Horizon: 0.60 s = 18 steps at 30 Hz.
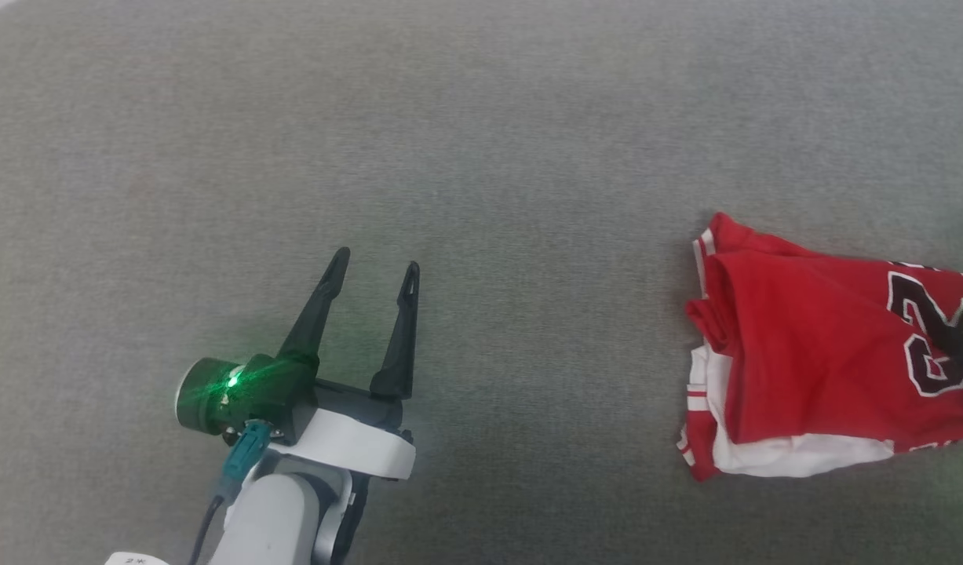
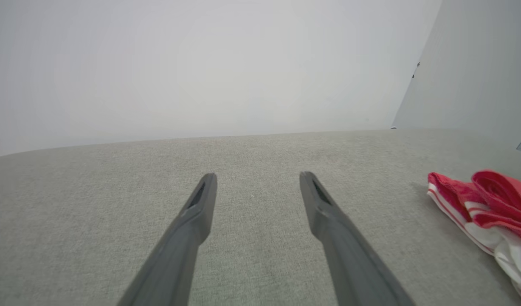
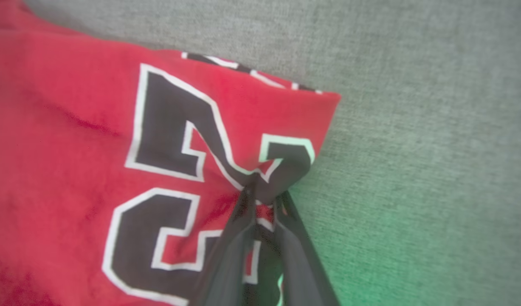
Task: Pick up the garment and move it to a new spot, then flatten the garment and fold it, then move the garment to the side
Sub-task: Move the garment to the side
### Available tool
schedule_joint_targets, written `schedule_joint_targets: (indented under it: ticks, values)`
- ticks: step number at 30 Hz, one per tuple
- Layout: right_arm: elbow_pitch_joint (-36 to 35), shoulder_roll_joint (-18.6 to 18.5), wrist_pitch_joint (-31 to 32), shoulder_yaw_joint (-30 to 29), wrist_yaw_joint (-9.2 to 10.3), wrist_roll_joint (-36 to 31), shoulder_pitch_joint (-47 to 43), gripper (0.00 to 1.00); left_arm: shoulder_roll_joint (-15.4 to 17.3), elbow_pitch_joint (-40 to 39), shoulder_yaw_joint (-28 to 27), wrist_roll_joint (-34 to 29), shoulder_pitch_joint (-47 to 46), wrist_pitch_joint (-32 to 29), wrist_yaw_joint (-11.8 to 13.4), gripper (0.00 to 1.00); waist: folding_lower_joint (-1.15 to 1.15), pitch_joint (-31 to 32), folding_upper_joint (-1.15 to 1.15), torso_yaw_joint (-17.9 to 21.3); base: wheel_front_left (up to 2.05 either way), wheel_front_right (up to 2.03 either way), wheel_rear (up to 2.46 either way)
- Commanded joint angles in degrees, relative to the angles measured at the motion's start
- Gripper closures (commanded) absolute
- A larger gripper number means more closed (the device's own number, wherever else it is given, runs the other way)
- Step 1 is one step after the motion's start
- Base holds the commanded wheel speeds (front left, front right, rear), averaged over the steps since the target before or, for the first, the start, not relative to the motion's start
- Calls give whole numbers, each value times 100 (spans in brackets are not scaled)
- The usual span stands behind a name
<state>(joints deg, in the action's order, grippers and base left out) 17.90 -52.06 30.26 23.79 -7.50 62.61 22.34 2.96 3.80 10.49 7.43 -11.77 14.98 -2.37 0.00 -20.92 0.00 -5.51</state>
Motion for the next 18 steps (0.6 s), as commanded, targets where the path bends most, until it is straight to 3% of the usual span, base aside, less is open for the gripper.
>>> schedule_joint_targets:
  ticks: [1,10,18]
  values:
    - [71,194,-46,134,2,35,-133,100,-8,-15,-21,-52,-56,27,-27,0,0,-4,0,68,0,0,0]
    - [334,-285,-1146,-186,5,258,91,100,-3,-9,-95,-382,-392,27,-191,0,0,-324,0,820,0,0,0]
    - [1366,-538,-1809,-437,5,322,686,100,46,149,84,-622,-1048,27,-344,0,0,-784,0,1212,0,0,0]
